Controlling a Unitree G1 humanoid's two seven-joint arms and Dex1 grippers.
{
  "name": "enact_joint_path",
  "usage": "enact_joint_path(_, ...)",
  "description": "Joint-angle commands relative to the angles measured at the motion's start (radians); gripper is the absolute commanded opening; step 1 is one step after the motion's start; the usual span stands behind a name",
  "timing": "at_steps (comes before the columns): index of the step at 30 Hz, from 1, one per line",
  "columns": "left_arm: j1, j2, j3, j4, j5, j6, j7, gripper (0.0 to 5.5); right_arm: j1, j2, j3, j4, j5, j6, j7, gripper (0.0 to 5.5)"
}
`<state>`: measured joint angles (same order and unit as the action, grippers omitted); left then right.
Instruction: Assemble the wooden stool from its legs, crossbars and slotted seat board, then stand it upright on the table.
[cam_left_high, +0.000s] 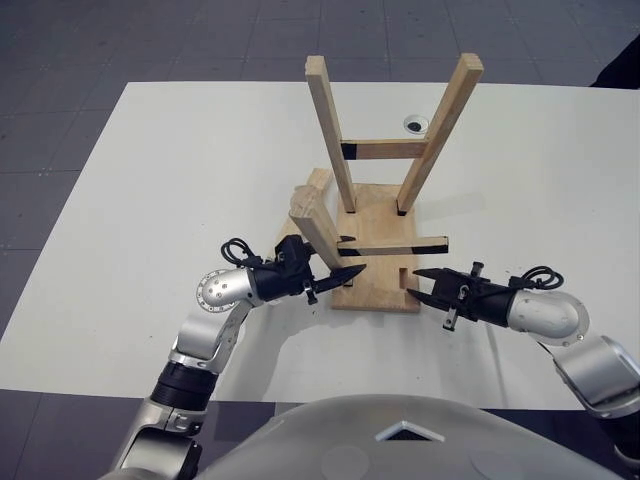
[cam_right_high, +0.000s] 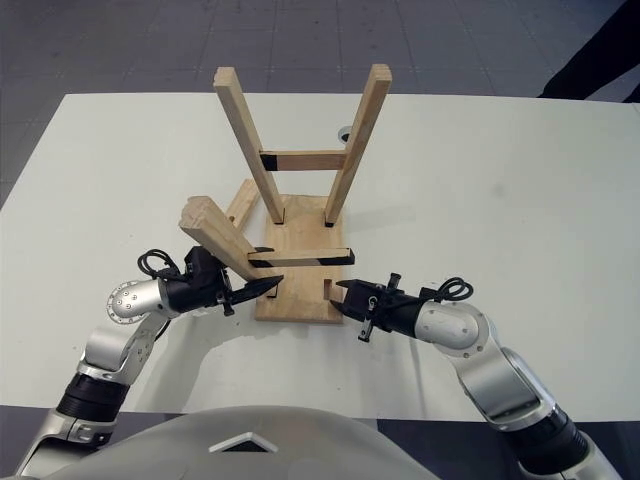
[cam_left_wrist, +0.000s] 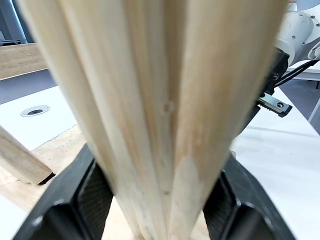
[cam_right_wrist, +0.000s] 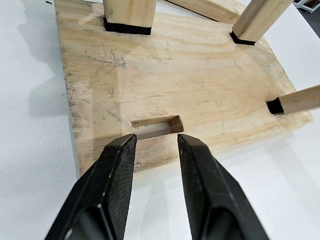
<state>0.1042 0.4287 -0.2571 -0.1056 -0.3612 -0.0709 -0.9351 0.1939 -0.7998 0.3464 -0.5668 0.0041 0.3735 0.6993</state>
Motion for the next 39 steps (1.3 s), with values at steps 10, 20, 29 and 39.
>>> enact_joint_path(10, 0.110, 0.044, -0.124, 0.157, 0.276, -0.141, 0.135, 2.19, 0.076, -0.031, 0.021, 0.027, -0.025, 0.080, 0.029, 1.54)
enact_joint_path(20, 0.110, 0.085, -0.161, 0.182, 0.264, -0.097, 0.142, 2.19, 0.071, -0.027, 0.017, 0.031, -0.021, 0.081, 0.032, 1.54)
enact_joint_path(29, 0.088, 0.101, -0.122, 0.132, 0.158, -0.122, 0.088, 2.19, 0.064, -0.024, 0.025, 0.042, -0.024, 0.080, 0.035, 1.54)
enact_joint_path(39, 0.095, 0.085, -0.122, 0.114, 0.132, -0.169, 0.040, 3.43, 0.062, -0.030, 0.032, 0.056, -0.030, 0.080, 0.036, 1.54)
